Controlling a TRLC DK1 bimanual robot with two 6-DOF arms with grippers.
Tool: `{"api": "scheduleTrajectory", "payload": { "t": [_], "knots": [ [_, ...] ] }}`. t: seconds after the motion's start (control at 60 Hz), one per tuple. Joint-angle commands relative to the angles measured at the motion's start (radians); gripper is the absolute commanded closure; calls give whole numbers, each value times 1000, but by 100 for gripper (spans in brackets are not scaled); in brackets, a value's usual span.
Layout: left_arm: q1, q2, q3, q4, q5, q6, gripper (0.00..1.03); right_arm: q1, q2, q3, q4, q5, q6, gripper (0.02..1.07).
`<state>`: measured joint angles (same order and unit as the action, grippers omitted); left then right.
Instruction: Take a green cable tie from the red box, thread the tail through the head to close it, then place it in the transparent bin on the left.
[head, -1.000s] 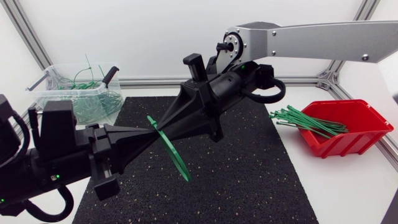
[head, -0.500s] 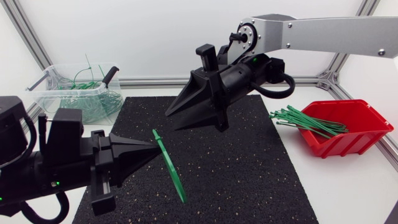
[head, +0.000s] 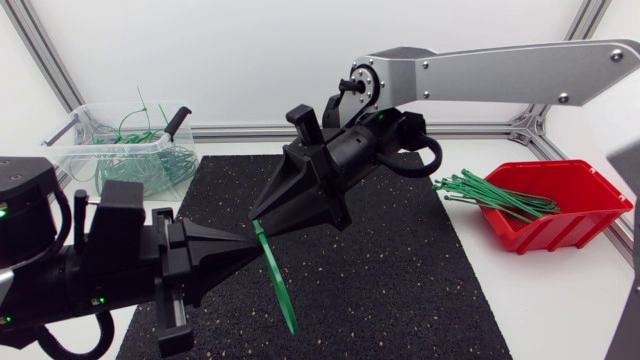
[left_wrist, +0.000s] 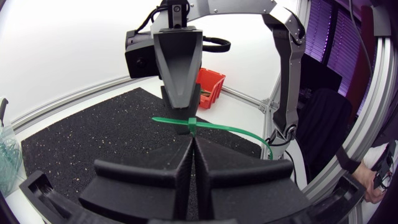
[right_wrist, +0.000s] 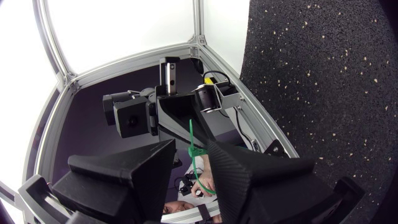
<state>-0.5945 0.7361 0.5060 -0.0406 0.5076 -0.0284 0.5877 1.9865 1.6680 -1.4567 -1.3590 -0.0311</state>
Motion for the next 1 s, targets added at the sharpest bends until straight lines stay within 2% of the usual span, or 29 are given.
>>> {"api": "scheduleTrajectory", "payload": {
  "t": [0.0,0.25,0.483,0.583,0.717,0.767,0.9,0.983],
  "knots": [
    [-10,5,19,13,-9,27,100,6,14,10,9,6,-6,72],
    [-13,6,11,21,-15,36,100,4,15,9,15,11,-4,101],
    [-37,8,5,19,-23,42,100,11,14,10,15,29,-3,101],
    [-100,2,3,1,-46,41,100,11,18,13,22,37,3,101],
    [-284,-23,3,-27,-167,33,100,11,31,7,101,80,88,101],
    [-295,-24,3,-28,-178,33,100,11,25,-5,142,95,129,101],
    [-215,14,8,-10,-178,39,100,18,-15,-30,160,103,137,101],
    [-91,43,46,-28,-139,42,100,12,-29,-33,173,103,138,101]
  ]
}}
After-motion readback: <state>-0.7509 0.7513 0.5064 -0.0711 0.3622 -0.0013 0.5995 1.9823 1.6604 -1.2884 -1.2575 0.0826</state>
